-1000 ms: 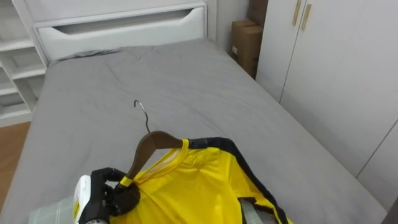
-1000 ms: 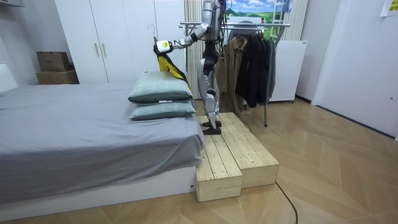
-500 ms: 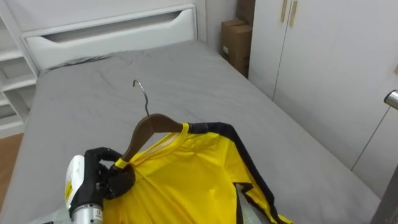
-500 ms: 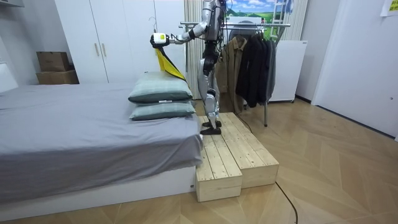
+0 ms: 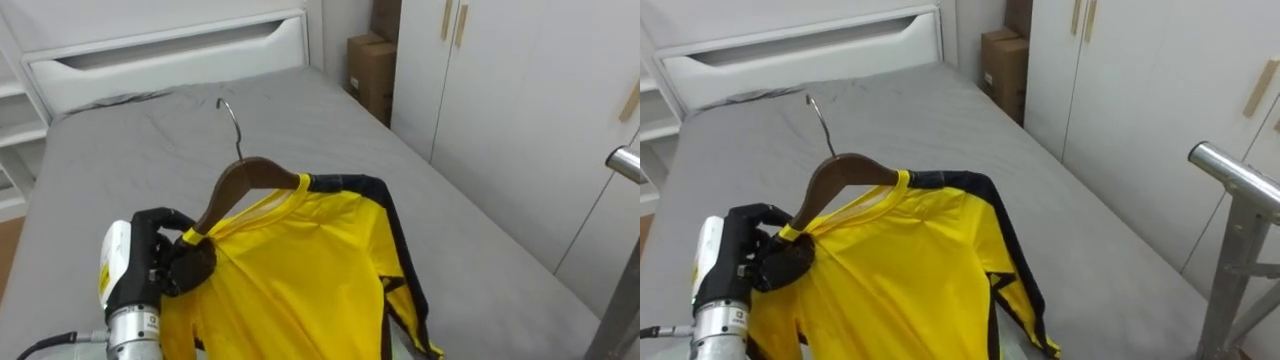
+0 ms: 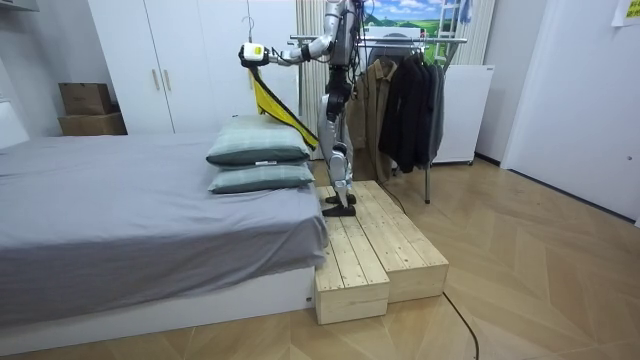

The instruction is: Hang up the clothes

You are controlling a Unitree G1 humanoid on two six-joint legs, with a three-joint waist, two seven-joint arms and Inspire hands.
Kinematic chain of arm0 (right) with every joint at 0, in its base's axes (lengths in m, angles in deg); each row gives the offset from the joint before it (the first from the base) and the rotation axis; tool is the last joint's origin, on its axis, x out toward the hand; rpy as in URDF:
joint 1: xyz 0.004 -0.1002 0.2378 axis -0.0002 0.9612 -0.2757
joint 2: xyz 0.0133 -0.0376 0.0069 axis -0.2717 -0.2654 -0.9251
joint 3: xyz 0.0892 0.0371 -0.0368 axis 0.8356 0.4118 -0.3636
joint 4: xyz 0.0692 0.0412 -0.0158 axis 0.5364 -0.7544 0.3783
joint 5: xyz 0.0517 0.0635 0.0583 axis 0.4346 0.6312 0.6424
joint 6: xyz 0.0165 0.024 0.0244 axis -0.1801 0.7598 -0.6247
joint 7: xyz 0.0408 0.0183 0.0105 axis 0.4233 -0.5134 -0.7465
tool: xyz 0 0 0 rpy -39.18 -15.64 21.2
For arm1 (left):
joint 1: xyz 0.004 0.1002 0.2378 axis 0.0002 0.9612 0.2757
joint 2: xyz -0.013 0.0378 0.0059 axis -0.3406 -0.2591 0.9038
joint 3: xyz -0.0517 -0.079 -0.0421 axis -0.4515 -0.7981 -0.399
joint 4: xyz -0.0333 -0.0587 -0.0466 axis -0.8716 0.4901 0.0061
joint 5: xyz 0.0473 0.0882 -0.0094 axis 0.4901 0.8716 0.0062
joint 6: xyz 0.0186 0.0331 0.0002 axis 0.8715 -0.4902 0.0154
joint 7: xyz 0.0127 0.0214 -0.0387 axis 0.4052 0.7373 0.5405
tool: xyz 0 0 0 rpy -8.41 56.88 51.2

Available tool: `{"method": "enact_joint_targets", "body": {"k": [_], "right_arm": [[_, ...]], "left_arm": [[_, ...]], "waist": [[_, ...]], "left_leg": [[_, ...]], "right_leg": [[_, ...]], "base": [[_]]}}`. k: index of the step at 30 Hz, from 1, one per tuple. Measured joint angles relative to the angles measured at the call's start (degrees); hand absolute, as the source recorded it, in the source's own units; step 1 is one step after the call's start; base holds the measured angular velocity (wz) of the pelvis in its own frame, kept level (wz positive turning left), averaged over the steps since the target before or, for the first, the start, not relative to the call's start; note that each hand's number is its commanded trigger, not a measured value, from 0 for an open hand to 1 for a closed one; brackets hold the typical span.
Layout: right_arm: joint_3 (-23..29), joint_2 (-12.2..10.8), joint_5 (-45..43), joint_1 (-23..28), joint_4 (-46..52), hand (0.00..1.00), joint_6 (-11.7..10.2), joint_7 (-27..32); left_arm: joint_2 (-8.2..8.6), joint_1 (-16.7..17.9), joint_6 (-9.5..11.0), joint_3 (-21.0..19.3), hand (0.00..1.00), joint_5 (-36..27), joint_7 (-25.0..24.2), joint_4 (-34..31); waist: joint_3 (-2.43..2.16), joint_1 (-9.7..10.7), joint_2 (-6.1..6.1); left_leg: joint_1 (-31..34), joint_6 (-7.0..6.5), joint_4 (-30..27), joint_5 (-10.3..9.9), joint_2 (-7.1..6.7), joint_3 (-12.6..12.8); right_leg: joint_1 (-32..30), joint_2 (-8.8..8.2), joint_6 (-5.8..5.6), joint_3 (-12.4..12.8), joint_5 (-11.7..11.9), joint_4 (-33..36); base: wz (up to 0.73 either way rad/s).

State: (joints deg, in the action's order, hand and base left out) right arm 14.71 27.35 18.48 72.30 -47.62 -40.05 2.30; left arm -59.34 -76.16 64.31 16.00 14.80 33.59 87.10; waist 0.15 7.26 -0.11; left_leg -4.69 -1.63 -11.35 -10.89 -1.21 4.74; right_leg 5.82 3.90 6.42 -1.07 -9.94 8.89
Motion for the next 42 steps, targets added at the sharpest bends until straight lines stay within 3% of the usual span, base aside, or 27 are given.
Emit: {"method": "enact_joint_targets", "body": {"k": [3, 6, 14, 21, 27, 33, 42], "right_arm": [[1.62, 0.36, -1.02, -0.33, 4.58, 0.0, 0.17, 2.53], [1.64, 0.4, -2.47, -0.29, 8.96, 0.0, 0.38, 4.01], [1.61, 1.12, -10.14, -1.22, 24.89, 0.0, -0.07, 8.14], [1.38, 1.41, -15.48, -1.19, 38.53, 0.0, -0.23, 12.26], [-0.35, 1.4, -19.98, -1.03, 43.44, 0.0, -0.81, 12.79], [-0.7, 1.47, -25.7, -1.04, 49.11, 0.0, -2.45, 13.4], [-1.42, 1.54, -30.11, -1.6, 52.57, 0.0, -2.61, 16.31]], "left_arm": [[-0.94, -0.37, -0.02, 0.0, 1.0, -0.03, 0.0, 0.0], [-0.95, -0.82, -0.01, -0.07, 1.0, -0.04, 0.01, 0.0], [-0.97, -0.91, -0.2, -0.02, 1.0, 0.64, -0.23, -0.27], [-0.96, -0.91, -0.88, 0.29, 1.0, 0.69, -1.24, -4.14], [-0.93, -0.91, -0.89, 0.53, 1.0, 0.95, -2.48, -4.25], [-0.87, -0.92, -0.88, 0.53, 1.0, 2.01, -2.63, -5.28], [-0.52, -0.92, -0.88, 1.06, 1.0, 2.32, -3.81, -5.3]], "waist": [[-0.08, -0.58, -0.4], [-0.14, -1.56, -0.62], [-0.02, -1.77, -0.69], [0.03, -2.38, -0.64], [0.23, -4.08, -0.54], [0.25, -4.34, -0.44], [0.26, -5.04, -0.39]], "left_leg": [[-0.05, 0.0, 0.03, 0.0, -0.04, 0.05], [-0.11, 0.0, 0.05, 0.0, -0.06, 0.04], [-0.36, 0.0, 0.18, 0.0, -0.01, -0.04], [-0.41, 0.0, 0.58, 0.0, -0.01, -0.06], [-0.74, 0.0, 0.69, -0.01, 0.05, -0.07], [-0.3, 0.0, 0.69, -0.01, 0.04, -0.13], [-0.02, 0.01, 0.61, -0.01, 0.5, -0.23]], "right_leg": [[0.01, -0.02, 0.0, 0.14, 0.0, -0.02], [0.06, -0.05, -0.01, 0.14, 0.01, -0.01], [0.3, -0.06, -0.02, 0.0, 0.01, -0.06], [0.31, -0.03, -0.02, 0.02, 0.01, -0.16], [0.4, 0.09, -0.01, 0.98, 0.01, -0.22], [-0.04, 0.07, -0.02, 0.95, 0.01, -0.14], [-0.43, 0.01, -0.03, 0.41, 0.02, 0.76]], "base": [[0.0], [0.0], [0.0], [0.0], [-0.06], [-0.01], [0.01]]}}
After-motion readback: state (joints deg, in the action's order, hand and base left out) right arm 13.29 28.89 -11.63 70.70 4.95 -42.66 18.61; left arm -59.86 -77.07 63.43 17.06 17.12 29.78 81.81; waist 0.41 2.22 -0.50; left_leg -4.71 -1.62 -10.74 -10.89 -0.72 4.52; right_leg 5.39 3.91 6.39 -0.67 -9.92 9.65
